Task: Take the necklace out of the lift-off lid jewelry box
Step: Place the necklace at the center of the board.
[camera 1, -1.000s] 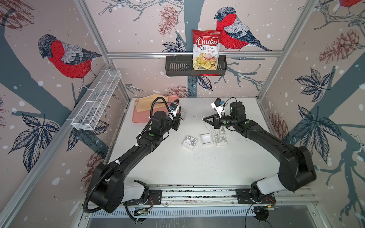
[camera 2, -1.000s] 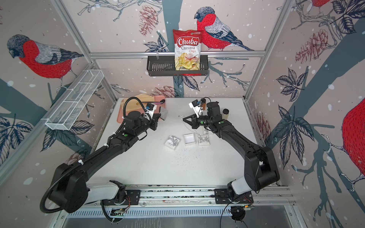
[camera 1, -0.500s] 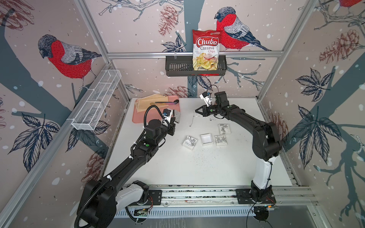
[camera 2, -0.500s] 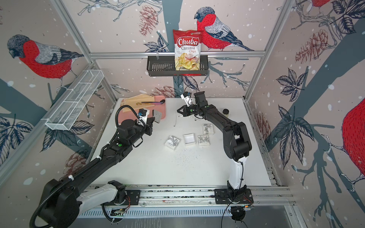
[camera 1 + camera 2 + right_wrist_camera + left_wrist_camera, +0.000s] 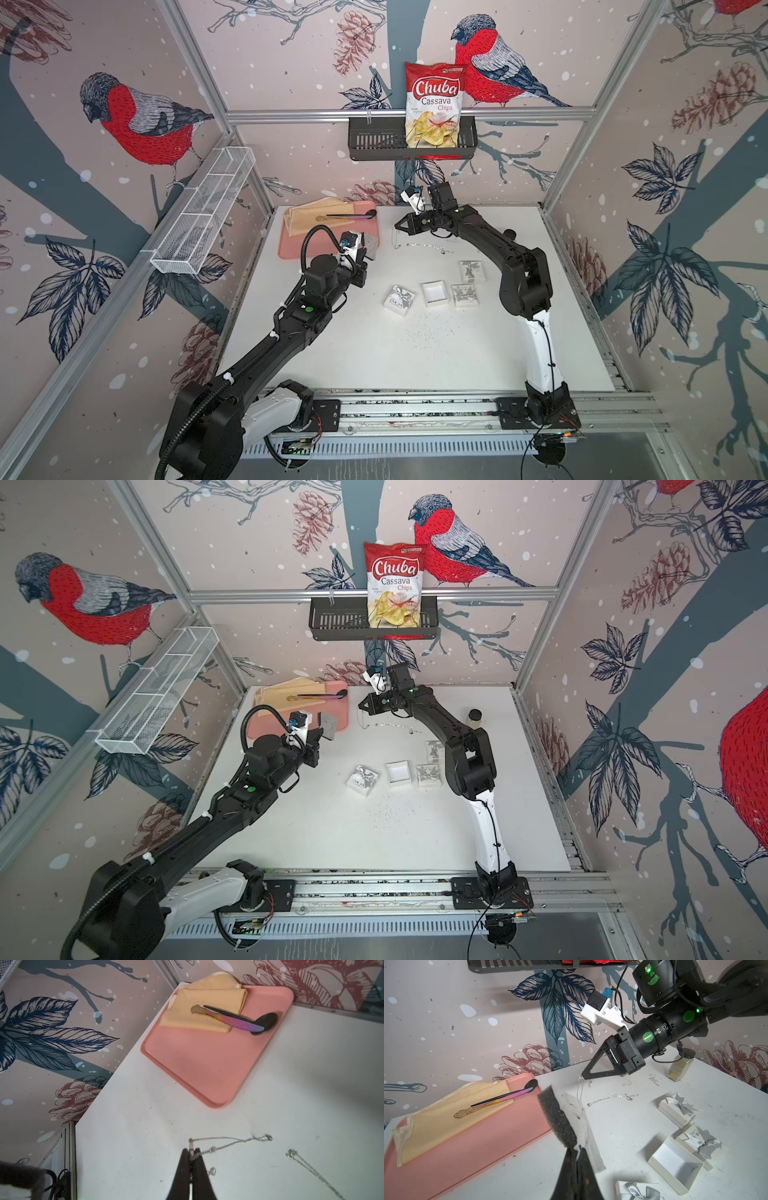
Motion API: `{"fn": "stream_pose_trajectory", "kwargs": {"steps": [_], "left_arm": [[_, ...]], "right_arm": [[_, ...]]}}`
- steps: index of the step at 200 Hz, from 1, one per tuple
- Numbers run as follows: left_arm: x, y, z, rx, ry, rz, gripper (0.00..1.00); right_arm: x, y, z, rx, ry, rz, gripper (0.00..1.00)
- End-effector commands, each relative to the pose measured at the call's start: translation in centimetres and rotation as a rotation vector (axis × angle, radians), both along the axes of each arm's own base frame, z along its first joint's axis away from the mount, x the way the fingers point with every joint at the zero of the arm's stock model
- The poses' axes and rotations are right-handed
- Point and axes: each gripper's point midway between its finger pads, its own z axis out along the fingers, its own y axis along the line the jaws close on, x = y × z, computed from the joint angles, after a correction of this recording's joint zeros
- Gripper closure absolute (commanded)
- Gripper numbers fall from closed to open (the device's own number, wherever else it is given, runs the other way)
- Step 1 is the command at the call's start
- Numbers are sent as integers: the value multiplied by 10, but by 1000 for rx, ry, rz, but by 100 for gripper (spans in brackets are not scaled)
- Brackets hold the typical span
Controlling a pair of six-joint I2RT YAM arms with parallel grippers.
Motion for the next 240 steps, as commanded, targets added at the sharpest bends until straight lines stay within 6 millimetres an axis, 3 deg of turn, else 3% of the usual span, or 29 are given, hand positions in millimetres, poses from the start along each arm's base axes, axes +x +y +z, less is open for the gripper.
{"fn": "stream_pose_trajectory", "kwargs": {"steps": [1, 21, 59, 153, 240], "left_arm": [[3, 2, 14, -26, -51, 16, 100], [2, 1, 14, -27, -51, 13, 100], [2, 1, 13, -26, -47, 8, 100], [6, -5, 7, -34, -28, -10, 100], [4, -12, 4, -40, -5, -53, 100]], "right_arm": [[0, -3, 6, -2, -9, -1, 100], [0, -11, -2, -10, 10, -14, 100], [-9, -39, -45, -48, 101, -69, 100], [-32, -124, -129, -304, 222, -294, 100], [-27, -166, -163, -494, 262, -437, 96]]}}
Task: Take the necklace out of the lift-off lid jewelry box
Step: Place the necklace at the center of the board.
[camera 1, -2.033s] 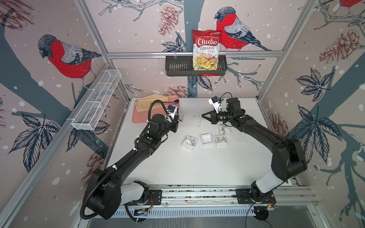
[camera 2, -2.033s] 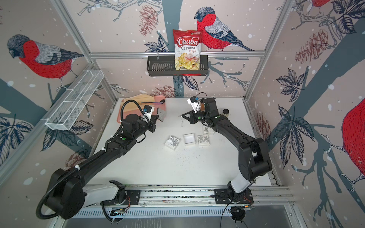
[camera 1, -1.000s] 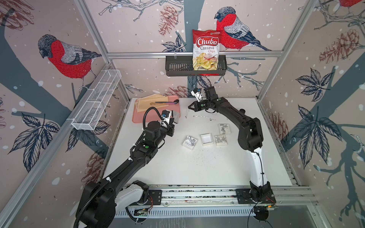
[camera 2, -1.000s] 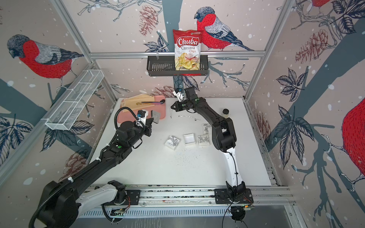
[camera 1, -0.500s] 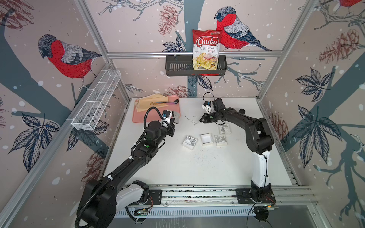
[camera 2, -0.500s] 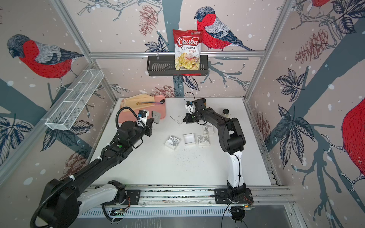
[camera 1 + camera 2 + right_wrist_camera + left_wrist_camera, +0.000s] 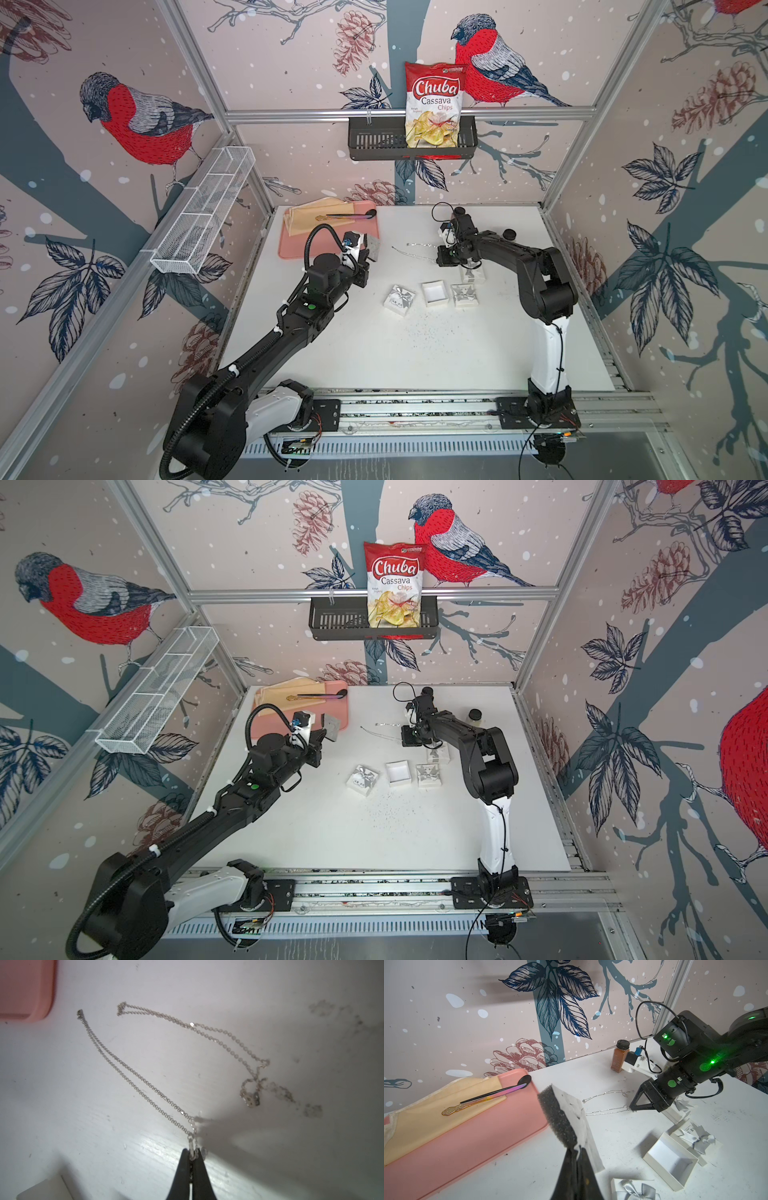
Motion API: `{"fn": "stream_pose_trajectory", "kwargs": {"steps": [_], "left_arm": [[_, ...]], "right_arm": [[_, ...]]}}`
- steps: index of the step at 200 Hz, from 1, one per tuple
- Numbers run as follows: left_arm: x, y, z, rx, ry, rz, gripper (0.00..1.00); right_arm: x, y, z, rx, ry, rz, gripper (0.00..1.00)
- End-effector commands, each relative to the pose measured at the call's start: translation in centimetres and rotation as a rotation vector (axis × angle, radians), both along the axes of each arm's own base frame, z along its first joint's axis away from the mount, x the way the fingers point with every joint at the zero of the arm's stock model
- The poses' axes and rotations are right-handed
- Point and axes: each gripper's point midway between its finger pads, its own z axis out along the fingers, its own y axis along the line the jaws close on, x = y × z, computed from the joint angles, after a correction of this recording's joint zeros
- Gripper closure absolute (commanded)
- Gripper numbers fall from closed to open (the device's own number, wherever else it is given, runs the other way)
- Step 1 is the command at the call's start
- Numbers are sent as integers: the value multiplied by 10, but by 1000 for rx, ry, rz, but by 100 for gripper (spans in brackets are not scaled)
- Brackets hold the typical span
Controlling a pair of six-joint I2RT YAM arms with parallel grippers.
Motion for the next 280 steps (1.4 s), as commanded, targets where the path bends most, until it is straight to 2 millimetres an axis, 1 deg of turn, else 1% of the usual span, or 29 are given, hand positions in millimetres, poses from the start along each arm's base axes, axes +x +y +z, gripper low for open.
{"fn": "stream_pose_trajectory", "kwargs": {"steps": [1, 15, 38, 68, 87, 93, 100, 109, 118, 128, 145, 153, 154, 155, 156, 157, 159, 161, 163, 166, 174, 175, 187, 207, 224, 238, 252, 280], "left_arm": [[1, -6, 14, -32, -40, -27, 100], [0, -10, 12, -27, -30, -53, 100], [0, -14, 10, -27, -19, -76, 100], [0, -16, 12, -32, -20, -85, 100], [0, -19, 14, -38, -23, -100, 100], [-1, -20, 16, -39, -27, -109, 100], [-1, -23, 15, -42, -23, -124, 100], [-4, -29, 17, -43, -23, -162, 100], [-9, -38, 17, -36, -20, -232, 100], [-17, -50, 18, -33, -5, -316, 100], [-35, -67, 23, -38, 1, -471, 100], [-45, -73, 25, -39, 1, -543, 100], [-46, -74, 26, -39, 1, -551, 100], [-47, -75, 26, -40, -1, -557, 100], [-49, -76, 27, -41, -1, -567, 100], [-50, -76, 27, -42, 1, -574, 100], [-52, -77, 28, -42, -1, -587, 100], [-54, -78, 28, -43, 1, -605, 100], [-56, -79, 28, -43, 1, -617, 100], [-60, -81, 29, -43, -1, -639, 100], [-68, -84, 31, -46, -7, -688, 100], [-68, -84, 31, -45, -7, -693, 100], [-77, -87, 33, -48, -13, -747, 100], [-87, -91, 35, -48, -14, -814, 100], [-93, -94, 37, -46, -12, -864, 100], [-97, -95, 38, -51, -11, -896, 100], [-100, -97, 40, -56, -15, -922, 100], [-107, -99, 42, -57, -13, -980, 100]], "right_arm": [[1, -16, -8, -77, 16, -59, 96], [0, -20, -8, -96, 15, -71, 93], [-1, -28, -6, -129, 9, -87, 77], [-3, -38, 6, -167, -20, -106, 61], [-4, -43, 17, -180, -45, -113, 57], [-5, -41, 22, -170, -55, -106, 56], [-7, -37, 29, -141, -67, -84, 56], [-12, -25, 41, -73, -89, -27, 55], [-19, -11, 56, 19, -119, 48, 52], [-26, -1, 72, 112, -140, 103, 48], [-39, 11, 99, 294, -155, 202, 47], [-50, 17, 118, 390, -182, 268, 47], [-50, 17, 118, 390, -182, 268, 47], [-53, 19, 123, 410, -191, 284, 47], [-53, 19, 123, 410, -191, 284, 47], [-57, 21, 127, 431, -199, 304, 47], [-58, 21, 130, 441, -202, 313, 47], [-64, 24, 137, 468, -219, 345, 47], [-66, 24, 139, 476, -220, 354, 47], [-74, 27, 149, 509, -239, 395, 47], [-87, 31, 166, 558, -271, 458, 47], [-90, 31, 171, 570, -283, 473, 46], [-109, 33, 194, 626, -336, 556, 43], [-129, 32, 225, 678, -414, 638, 38], [-144, 32, 243, 718, -446, 692, 35], [-157, 35, 250, 755, -449, 741, 35], [-166, 40, 251, 765, -442, 778, 35], [-180, 51, 247, 759, -427, 836, 35]]}}
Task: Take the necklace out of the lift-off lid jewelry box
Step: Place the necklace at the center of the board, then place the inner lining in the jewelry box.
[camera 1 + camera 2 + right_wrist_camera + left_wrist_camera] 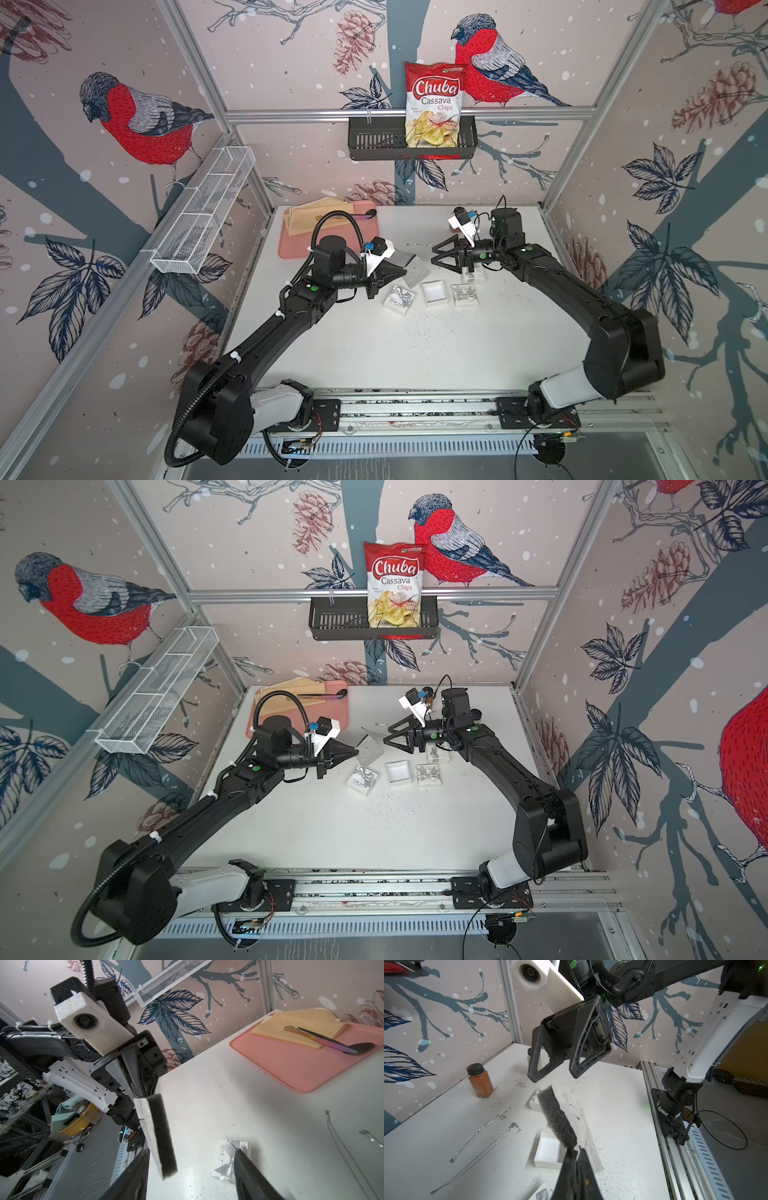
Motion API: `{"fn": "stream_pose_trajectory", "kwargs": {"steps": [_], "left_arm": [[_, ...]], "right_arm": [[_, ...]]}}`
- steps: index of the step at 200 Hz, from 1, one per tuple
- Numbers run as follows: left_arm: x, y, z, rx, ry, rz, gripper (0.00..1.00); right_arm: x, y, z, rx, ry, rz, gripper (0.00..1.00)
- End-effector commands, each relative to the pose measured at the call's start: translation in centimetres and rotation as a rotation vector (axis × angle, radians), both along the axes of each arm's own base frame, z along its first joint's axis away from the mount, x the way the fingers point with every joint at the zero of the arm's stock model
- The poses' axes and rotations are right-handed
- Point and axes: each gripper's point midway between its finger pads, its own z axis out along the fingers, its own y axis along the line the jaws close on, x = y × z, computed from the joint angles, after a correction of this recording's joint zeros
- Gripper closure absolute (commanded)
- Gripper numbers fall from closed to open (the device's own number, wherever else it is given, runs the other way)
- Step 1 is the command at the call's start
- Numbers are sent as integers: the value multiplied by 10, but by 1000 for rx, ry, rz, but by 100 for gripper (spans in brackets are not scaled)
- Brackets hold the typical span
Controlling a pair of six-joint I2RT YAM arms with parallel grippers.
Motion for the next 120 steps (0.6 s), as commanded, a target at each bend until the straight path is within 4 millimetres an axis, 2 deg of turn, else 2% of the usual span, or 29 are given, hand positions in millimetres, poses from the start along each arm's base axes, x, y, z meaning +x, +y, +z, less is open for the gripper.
{"fn": "stream_pose_trajectory", "kwargs": {"steps": [1, 52, 82, 102, 120], "left_arm": [[-13, -3, 5, -11, -22, -96, 100], [-12, -5, 4, -4, -7, -119, 100], [-11, -6, 4, -2, -8, -123, 100], [-10, -6, 4, 1, -7, -117, 100], [-9, -6, 5, 1, -9, -113, 100]], "right_arm": [[-18, 7, 6, 23, -32, 89, 35], [-28, 18, 4, 21, -25, 136, 37], [-37, 19, 6, 39, -22, 182, 44], [-38, 19, 5, 36, -17, 188, 55], [-39, 19, 4, 34, -14, 193, 71]]}}
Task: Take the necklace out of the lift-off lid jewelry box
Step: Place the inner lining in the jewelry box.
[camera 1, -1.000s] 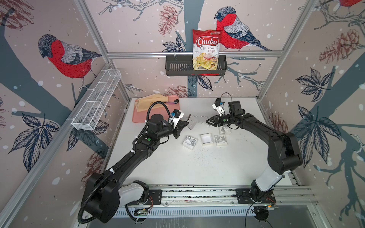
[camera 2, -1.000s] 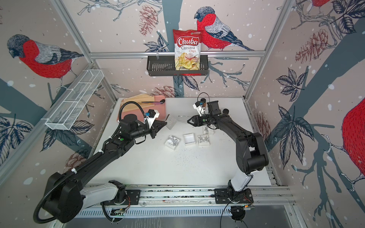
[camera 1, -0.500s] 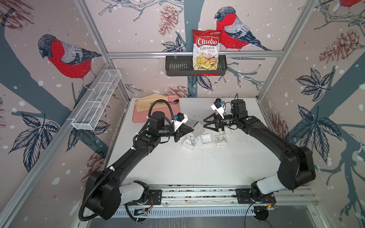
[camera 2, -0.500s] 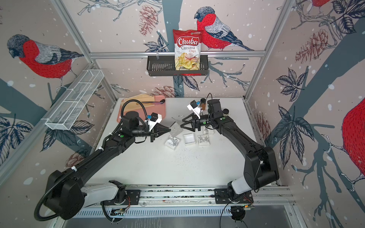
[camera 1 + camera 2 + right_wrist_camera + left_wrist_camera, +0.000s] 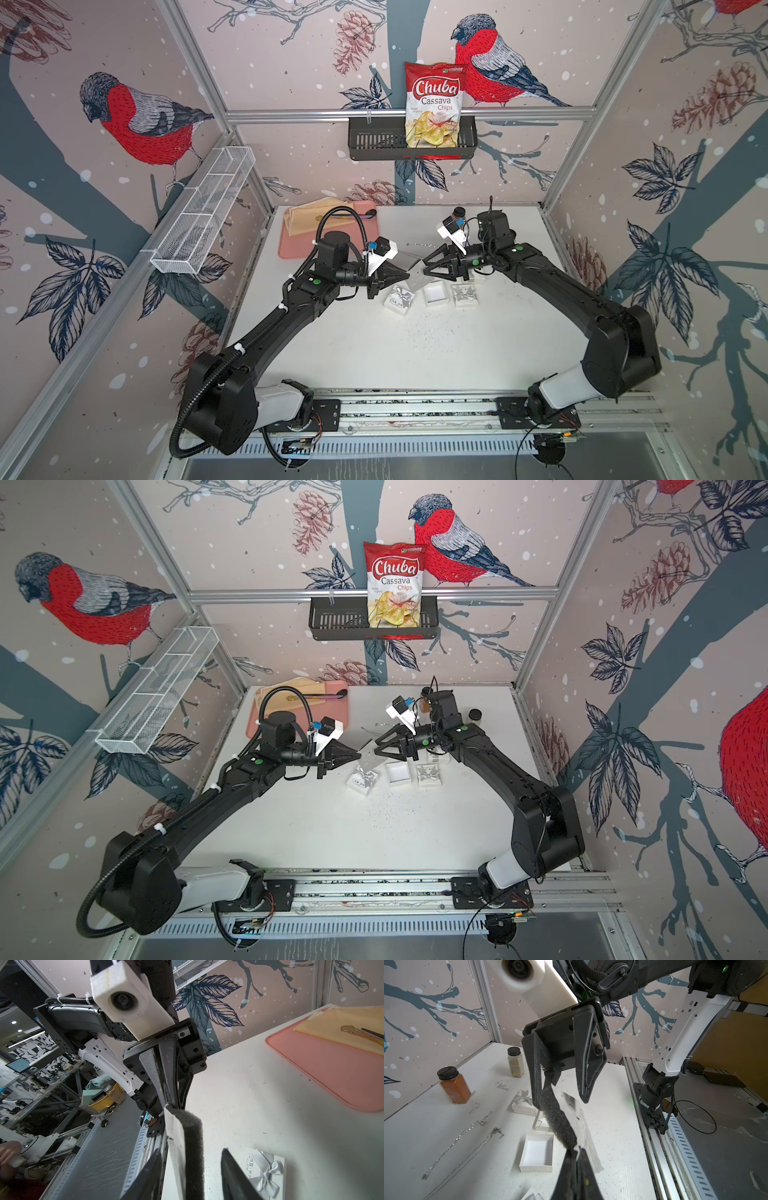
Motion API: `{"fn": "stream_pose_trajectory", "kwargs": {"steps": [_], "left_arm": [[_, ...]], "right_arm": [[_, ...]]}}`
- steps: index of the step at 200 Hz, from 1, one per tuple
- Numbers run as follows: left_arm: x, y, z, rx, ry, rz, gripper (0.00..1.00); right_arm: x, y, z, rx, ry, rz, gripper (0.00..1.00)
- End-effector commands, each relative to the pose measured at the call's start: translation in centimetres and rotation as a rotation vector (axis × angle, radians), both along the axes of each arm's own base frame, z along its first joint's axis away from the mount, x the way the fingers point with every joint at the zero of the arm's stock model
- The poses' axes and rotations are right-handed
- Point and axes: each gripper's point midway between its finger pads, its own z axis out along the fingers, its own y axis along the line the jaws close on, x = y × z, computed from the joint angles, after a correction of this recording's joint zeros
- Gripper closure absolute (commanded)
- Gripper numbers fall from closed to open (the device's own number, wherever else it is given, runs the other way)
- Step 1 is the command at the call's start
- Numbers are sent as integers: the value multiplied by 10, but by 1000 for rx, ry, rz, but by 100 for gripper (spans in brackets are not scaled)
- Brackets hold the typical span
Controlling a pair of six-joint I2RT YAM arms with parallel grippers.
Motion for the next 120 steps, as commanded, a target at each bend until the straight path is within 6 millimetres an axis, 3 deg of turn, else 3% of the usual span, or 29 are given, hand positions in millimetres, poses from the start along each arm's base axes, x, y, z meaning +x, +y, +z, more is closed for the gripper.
{"fn": "stream_pose_trajectory", "kwargs": {"steps": [1, 26, 61, 75, 90, 96, 109, 120], "left_arm": [[-3, 0, 5, -8, -29, -25, 100], [0, 0, 5, -4, -29, -8, 100], [1, 1, 5, -1, -33, 8, 98], [2, 2, 5, 2, -35, 22, 80], [10, 4, 3, 8, -33, 71, 70], [13, 5, 3, 9, -34, 96, 61], [23, 8, 2, 14, -33, 165, 56], [34, 12, 1, 20, -29, 240, 45]], "right_arm": [[-5, 0, 1, 11, 4, 32, 72], [-3, 0, 0, 2, 11, 24, 88], [1, 2, -1, -2, 25, 17, 98], [2, 2, 0, -3, 26, 10, 99], [6, 1, 2, -11, 27, -21, 100], [12, 1, 3, -17, 25, -58, 100], [29, -3, 2, -30, 41, -164, 100], [42, -10, 0, -41, 68, -243, 100]]}}
